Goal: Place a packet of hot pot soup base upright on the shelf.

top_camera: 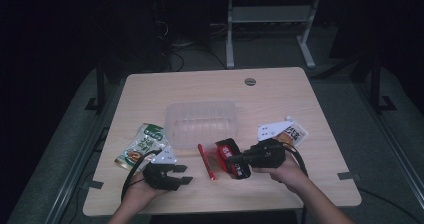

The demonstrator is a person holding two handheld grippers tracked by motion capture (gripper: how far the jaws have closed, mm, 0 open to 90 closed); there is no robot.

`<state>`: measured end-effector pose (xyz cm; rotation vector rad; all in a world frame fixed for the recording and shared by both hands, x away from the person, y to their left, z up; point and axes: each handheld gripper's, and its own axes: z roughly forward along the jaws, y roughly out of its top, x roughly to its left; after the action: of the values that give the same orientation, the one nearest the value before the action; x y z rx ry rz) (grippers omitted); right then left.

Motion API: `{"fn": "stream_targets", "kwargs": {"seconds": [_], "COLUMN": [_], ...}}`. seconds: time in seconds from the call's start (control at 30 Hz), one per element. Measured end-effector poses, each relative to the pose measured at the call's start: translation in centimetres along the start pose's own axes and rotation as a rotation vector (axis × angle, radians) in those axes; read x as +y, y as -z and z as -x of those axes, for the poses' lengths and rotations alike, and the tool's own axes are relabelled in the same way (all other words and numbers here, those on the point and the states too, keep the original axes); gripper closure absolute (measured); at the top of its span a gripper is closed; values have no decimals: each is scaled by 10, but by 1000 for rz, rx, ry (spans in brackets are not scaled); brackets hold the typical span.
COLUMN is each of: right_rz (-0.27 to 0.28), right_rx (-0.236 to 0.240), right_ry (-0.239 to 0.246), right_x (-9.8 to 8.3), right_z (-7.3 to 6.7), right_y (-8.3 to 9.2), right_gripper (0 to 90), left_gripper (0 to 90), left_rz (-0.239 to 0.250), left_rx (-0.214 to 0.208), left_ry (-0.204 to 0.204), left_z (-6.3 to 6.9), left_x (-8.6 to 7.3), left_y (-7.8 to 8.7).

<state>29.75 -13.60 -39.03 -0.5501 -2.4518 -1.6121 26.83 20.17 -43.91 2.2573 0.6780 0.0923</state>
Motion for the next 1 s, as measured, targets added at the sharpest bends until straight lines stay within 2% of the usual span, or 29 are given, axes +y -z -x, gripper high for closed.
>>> {"fn": "stream_targets", "kwargs": {"seconds": [0.03,0.07,0.27,0.43,0.67,0.9,1.0], "right_rz": [3,8,36,48,52,85,97], "right_rx": [-1,-7,-27,-52,-93,-130,-153], "right_ry": [-2,0,8,17,33,45,49], "right_x": [1,2,10,20,36,55,63], "right_z": [0,0,-1,1,9,18,22], "right_y": [1,3,12,16,18,23,25], "right_gripper": [900,900,900,900,899,899,900], "left_gripper": [479,452,355,286,263,263,263], "left_rz": [0,8,23,16,12,19,15], "left_rx": [0,8,26,18,14,12,12], "left_ry": [0,17,10,12,2,8,-2], "left_z": [0,0,-2,-1,2,2,2], "left_x": [0,0,-1,-1,0,-1,-1], "left_y": [0,0,0,-1,-2,-2,-1]}}
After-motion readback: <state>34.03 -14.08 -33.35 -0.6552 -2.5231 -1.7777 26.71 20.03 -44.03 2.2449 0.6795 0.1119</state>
